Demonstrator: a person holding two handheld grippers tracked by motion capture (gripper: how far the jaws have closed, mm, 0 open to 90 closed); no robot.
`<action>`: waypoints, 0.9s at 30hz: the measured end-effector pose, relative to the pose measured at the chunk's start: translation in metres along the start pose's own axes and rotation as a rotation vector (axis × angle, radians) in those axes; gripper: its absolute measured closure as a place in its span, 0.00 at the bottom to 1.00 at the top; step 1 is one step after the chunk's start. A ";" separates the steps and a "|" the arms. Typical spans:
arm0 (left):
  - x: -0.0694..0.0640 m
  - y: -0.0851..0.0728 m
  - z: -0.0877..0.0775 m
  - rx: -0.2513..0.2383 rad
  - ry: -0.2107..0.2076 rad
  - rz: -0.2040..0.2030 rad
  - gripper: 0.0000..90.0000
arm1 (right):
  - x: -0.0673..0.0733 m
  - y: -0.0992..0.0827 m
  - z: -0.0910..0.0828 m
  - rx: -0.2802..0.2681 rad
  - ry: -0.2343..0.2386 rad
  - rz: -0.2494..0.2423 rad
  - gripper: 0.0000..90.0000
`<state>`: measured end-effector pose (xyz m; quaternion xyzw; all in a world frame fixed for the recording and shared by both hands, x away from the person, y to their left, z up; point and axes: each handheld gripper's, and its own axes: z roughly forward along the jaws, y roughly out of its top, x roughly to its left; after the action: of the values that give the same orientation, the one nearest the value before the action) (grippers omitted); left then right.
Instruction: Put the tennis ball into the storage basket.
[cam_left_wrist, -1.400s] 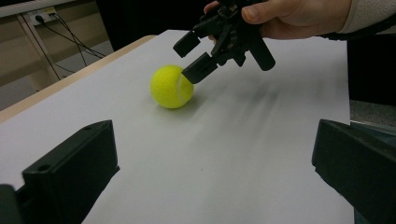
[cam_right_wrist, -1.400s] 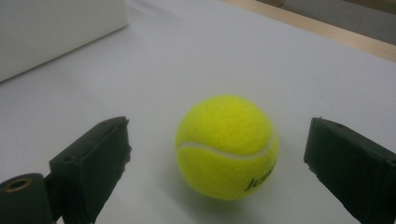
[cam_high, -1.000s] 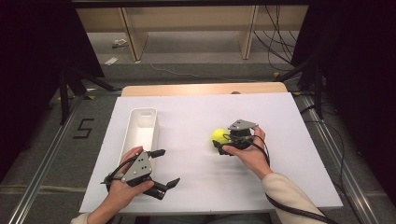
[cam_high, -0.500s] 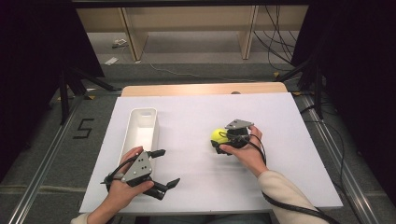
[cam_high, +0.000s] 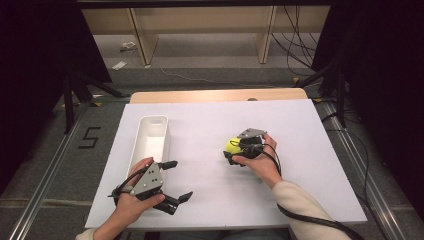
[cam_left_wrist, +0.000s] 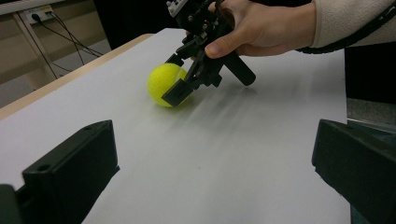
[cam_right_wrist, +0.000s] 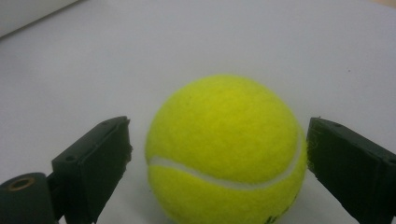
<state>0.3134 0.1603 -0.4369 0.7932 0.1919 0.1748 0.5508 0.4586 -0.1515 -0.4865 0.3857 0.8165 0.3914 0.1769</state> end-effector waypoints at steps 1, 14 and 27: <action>0.000 0.000 0.000 0.000 -0.002 0.001 0.00 | 0.000 0.000 0.001 0.001 0.002 0.000 0.10; 0.000 0.000 0.000 0.001 -0.003 0.000 0.00 | -0.001 -0.001 0.008 0.014 -0.008 0.007 0.13; 0.000 0.000 0.000 0.000 -0.001 0.000 0.00 | 0.000 -0.001 0.009 0.017 -0.021 0.015 0.20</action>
<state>0.3131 0.1605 -0.4369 0.7934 0.1918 0.1743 0.5508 0.4632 -0.1477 -0.4927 0.3975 0.8150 0.3816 0.1791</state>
